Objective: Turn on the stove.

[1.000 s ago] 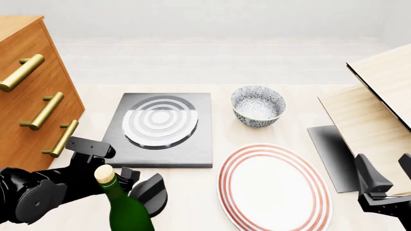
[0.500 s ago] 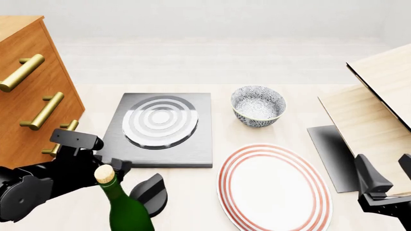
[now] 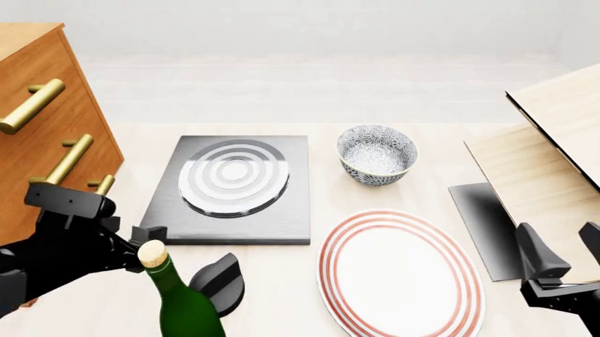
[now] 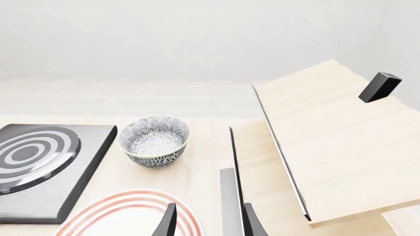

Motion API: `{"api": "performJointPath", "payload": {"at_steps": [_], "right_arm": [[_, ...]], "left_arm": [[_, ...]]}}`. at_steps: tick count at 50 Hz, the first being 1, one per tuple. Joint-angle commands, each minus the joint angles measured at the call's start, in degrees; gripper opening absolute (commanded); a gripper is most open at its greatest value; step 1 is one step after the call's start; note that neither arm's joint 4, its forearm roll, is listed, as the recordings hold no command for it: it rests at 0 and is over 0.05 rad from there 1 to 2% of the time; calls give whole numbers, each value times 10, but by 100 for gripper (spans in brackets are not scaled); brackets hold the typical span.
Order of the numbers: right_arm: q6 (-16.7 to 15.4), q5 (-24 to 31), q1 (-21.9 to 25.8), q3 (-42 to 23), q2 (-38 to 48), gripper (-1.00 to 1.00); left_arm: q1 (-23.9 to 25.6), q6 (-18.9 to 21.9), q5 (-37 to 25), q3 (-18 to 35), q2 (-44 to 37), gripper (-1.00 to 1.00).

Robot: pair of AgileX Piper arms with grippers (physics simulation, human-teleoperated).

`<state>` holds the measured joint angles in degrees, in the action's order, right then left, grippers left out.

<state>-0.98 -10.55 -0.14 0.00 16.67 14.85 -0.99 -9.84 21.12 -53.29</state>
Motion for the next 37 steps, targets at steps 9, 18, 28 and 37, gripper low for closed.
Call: {"api": "performJointPath", "payload": {"at_steps": [9, 18, 28, 37], "right_arm": [[-2, 15, 2, 0, -16, 100], [-3, 21, 3, 0, -22, 100], [-2, 16, 2, 0, -17, 100], [-3, 19, 3, 0, -20, 100]], "left_arm": [[-4, -2, -99, 8, 136, 100], [-15, -2, -174, 47, 201, 100], [-13, -1, -254, 91, 265, 100], [4, -23, -313, 115, 314, 100]]}}
